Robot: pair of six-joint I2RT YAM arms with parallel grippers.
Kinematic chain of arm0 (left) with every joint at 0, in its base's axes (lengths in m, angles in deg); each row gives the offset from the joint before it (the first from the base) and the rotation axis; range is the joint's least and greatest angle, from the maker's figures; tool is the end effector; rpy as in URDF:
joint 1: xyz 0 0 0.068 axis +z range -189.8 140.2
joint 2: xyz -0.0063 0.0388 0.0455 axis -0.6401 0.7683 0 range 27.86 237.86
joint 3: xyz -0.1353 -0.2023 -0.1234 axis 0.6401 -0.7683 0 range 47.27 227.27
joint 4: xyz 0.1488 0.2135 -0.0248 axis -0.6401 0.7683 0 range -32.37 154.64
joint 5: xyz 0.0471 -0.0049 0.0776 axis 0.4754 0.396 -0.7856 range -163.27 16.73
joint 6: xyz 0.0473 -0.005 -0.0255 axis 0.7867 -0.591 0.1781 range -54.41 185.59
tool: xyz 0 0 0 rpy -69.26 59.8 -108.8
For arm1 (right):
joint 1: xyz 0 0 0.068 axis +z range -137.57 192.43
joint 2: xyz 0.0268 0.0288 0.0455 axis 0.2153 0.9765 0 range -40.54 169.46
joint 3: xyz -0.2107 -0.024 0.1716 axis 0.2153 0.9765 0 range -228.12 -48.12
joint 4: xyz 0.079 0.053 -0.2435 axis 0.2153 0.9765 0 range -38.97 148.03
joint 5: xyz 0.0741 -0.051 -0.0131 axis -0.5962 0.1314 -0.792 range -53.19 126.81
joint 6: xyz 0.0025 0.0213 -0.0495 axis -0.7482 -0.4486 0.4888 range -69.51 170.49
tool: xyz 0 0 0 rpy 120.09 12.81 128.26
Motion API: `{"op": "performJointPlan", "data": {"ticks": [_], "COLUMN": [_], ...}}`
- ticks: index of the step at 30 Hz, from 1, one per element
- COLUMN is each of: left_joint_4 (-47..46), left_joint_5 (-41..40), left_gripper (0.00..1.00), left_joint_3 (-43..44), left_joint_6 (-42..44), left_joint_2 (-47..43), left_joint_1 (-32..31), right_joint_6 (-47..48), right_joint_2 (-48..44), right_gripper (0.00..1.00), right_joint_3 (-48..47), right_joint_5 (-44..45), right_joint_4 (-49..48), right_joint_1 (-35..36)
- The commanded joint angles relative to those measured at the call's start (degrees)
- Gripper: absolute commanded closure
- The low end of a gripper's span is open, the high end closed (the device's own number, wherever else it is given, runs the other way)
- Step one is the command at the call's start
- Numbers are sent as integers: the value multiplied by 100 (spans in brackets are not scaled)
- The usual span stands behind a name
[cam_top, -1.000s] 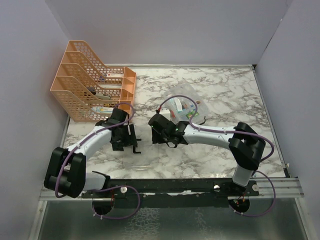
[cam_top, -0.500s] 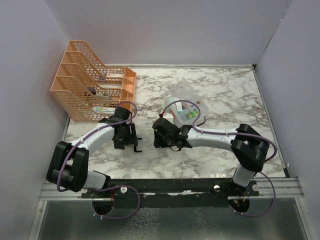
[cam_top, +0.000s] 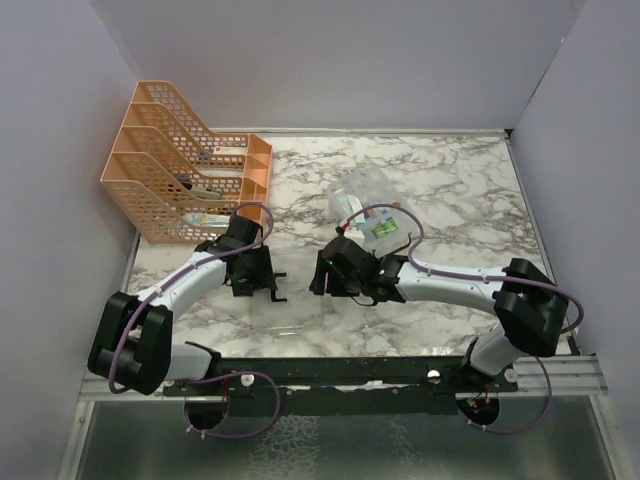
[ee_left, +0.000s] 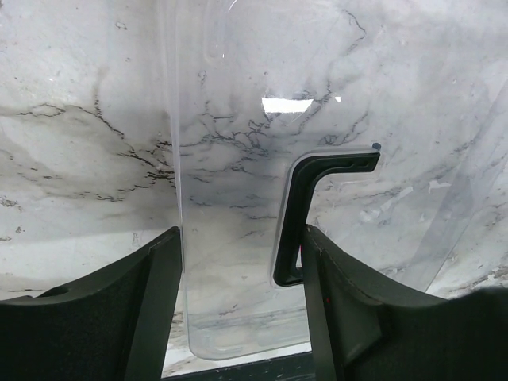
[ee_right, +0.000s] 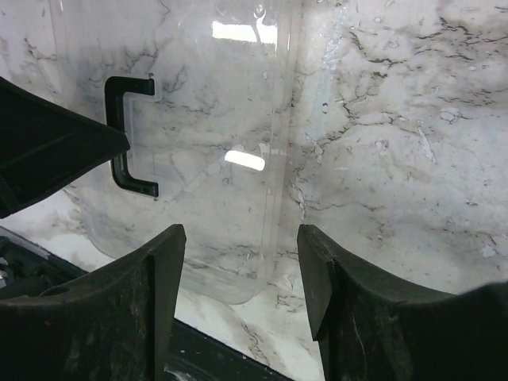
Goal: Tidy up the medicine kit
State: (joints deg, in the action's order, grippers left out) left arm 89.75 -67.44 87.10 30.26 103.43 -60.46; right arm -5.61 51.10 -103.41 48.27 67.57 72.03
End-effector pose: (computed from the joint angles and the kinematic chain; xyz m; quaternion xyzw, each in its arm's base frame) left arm 0.2132 -0.0844 0.1735 -0.1154 0.9733 -0.1341 0.1459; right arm 0.1712 0.2777 0.1937 0.0030 0.9438 0.2177 0.2487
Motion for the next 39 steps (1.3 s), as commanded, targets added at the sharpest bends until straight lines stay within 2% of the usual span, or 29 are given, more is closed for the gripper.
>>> {"op": "performJointPlan", "data": {"ticks": [1, 7, 15, 16, 20, 23, 31, 34, 39], "left_joint_4": [-136, -258, -292, -318, -358, -401, -442, -452, -543], "left_joint_5": [318, 810, 1074, 1125, 1248, 956, -379, -581, -507], "left_gripper": [56, 55, 55, 54, 36, 28, 18, 13, 12], "left_joint_3": [-80, -119, -94, -98, -45, 115, 665, 787, 921], "left_joint_6": [2, 26, 2, 16, 69, -2, -272, -353, -382], "left_joint_2": [-201, -382, -425, -416, -430, -469, 254, 552, 971], "left_joint_1": [-25, -22, -30, -28, -76, -370, -1306, -1484, -1696], "right_joint_6": [-129, -301, -986, -1042, -1011, -1043, -1354, -1383, -1389], "right_joint_2": [-515, -846, -1154, -1183, -1362, -1514, -1719, -1702, -1697], "right_gripper": [40, 33, 32, 32, 33, 34, 38, 38, 39], "right_joint_3": [238, 690, 1379, 1453, 1483, 1446, 1677, 1714, 1751], "right_joint_5": [-172, -455, -322, -310, -13, 379, 698, 707, 716], "right_joint_4": [-249, -564, -698, -705, -389, -33, 201, 227, 219], "right_joint_1": [-141, -211, -233, -234, -231, -238, -238, -240, -239]}}
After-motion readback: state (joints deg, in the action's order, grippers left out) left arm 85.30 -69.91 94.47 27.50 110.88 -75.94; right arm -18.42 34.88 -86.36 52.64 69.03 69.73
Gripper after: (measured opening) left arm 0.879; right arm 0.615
